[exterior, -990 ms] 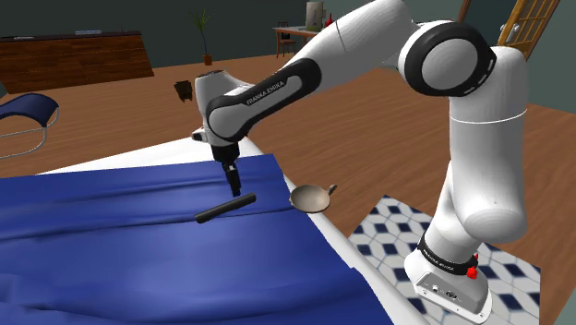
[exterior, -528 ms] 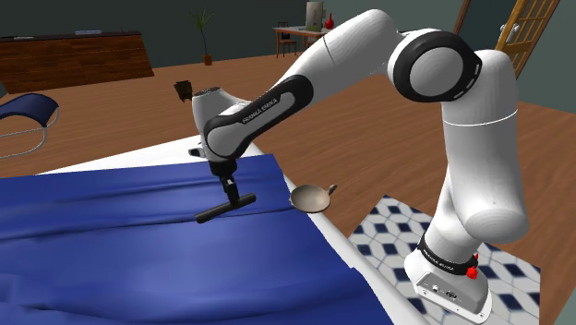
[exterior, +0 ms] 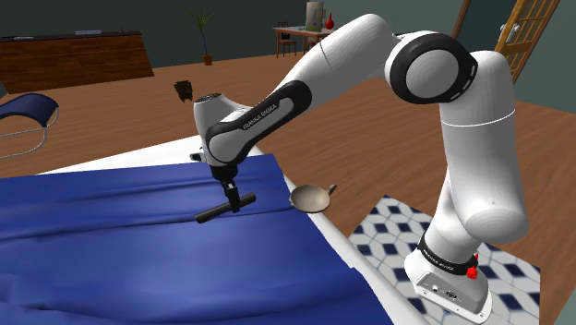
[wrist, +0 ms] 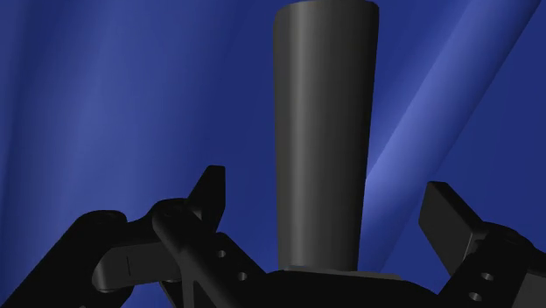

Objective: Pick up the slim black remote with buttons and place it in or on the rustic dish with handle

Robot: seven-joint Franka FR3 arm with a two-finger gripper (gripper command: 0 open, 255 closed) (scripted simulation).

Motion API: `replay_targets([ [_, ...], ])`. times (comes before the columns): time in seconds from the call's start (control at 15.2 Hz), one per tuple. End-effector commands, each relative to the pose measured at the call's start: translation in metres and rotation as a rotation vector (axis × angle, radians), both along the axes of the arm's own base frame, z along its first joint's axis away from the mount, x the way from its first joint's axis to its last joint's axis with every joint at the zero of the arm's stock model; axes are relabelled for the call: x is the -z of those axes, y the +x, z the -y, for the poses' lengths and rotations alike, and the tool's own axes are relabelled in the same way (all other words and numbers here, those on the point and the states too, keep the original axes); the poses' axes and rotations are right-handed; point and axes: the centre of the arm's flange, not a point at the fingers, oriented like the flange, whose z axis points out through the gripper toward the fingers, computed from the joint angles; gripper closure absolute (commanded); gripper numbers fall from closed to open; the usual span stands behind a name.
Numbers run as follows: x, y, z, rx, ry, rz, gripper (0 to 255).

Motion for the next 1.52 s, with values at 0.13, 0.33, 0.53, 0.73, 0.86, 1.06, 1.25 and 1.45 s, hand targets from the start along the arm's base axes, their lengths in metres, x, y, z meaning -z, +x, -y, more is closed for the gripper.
replay_targets([
  [0.13,0.000,0.000,0.000,0.000,0.000,0.000,255],
  [0.33,0.000,-0.001,0.000,0.000,0.000,0.000,255],
  [0.53,0.001,0.000,0.000,0.000,0.000,0.000,255],
  [0.73,-0.005,0.000,0.000,0.000,0.000,0.000,255],
  [0.86,-0.016,0.000,0.000,0.000,0.000,0.000,255],
  [1.06,-0.032,0.000,0.000,0.000,0.000,0.000,255],
  [1.25,-0.047,0.000,0.000,0.000,0.000,0.000,255],
  [1.45,-0.063,0.000,0.000,0.000,0.000,0.000,255],
])
